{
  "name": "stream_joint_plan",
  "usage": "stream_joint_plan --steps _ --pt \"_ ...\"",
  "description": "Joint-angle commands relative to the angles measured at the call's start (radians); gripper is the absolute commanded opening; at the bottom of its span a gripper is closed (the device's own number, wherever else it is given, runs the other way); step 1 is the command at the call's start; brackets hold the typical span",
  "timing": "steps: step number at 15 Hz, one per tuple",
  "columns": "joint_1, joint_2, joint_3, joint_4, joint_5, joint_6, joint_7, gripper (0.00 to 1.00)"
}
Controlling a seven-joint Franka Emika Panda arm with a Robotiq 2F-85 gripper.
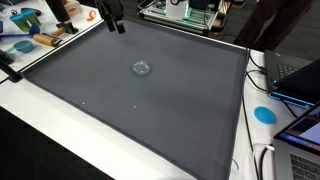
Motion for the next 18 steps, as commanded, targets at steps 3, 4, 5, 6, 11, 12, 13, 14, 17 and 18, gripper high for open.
stream_joint_plan --steps 3,4,5,6,11,12,13,14,17,18 --pt "-0.003 -0.056 -0.002 -0.107 0.089 0.070 -0.112 1.00" --pt "0.002 -0.060 -0.002 -0.119 0.081 0.086 -0.117 1.00" --pt "0.004 -0.063 -0.003 -0.128 0.073 0.096 -0.124 1.00" --pt "0.006 -0.066 -0.002 -0.138 0.067 0.111 -0.132 1.00" --pt "0.022 -0.081 0.002 -0.170 0.027 0.143 -0.140 1.00" --pt "0.028 -0.083 0.002 -0.175 0.002 0.145 -0.130 1.00" --pt "0.033 -0.085 0.002 -0.179 -0.023 0.145 -0.121 1.00" --pt "0.038 -0.088 0.003 -0.183 -0.051 0.143 -0.116 1.00" --pt "0.052 -0.096 0.004 -0.189 -0.141 0.138 -0.088 1.00" --pt "0.058 -0.097 0.005 -0.187 -0.175 0.130 -0.069 1.00"
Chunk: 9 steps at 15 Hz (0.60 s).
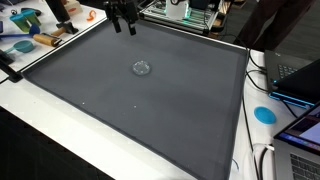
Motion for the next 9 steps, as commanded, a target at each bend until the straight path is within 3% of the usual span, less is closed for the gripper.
stream_joint_plan --steps 1,9 --pt "0.023 -0.036 0.001 -0.038 -0.109 0.004 0.055 1.00" --pt "0.082 -0.022 0.025 0.009 -0.315 -0.114 0.245 1.00"
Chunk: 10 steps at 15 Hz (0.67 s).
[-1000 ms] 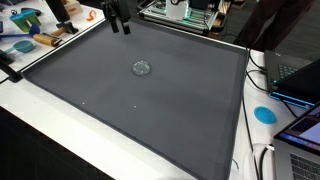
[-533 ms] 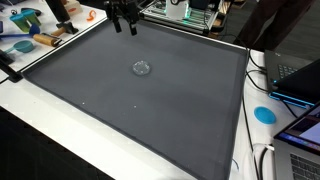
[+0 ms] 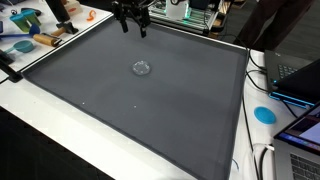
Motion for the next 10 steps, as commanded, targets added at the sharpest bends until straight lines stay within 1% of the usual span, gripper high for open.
stream_joint_plan --steps 1,6,10 --pt "0.025 -0.006 0.013 0.028 -0.070 -0.096 0.083 1.00" --pt "0.054 0.037 0.033 0.114 -0.131 -0.200 0.127 1.00" --pt "0.072 0.105 0.041 0.180 -0.177 -0.221 0.137 1.00"
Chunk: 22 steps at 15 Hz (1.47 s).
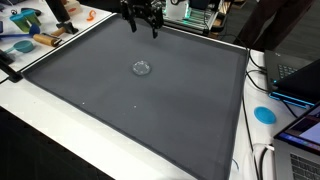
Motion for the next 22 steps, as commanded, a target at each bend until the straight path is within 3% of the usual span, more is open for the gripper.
stream_joint_plan --steps 1,10,22 --pt "0.015 0.082 0.003 0.067 -0.059 -0.025 0.026 1.00" --pt "0.027 0.224 -0.006 0.144 -0.096 0.008 0.017 1.00" --pt "0.046 0.317 -0.034 0.151 -0.153 0.161 0.035 1.00"
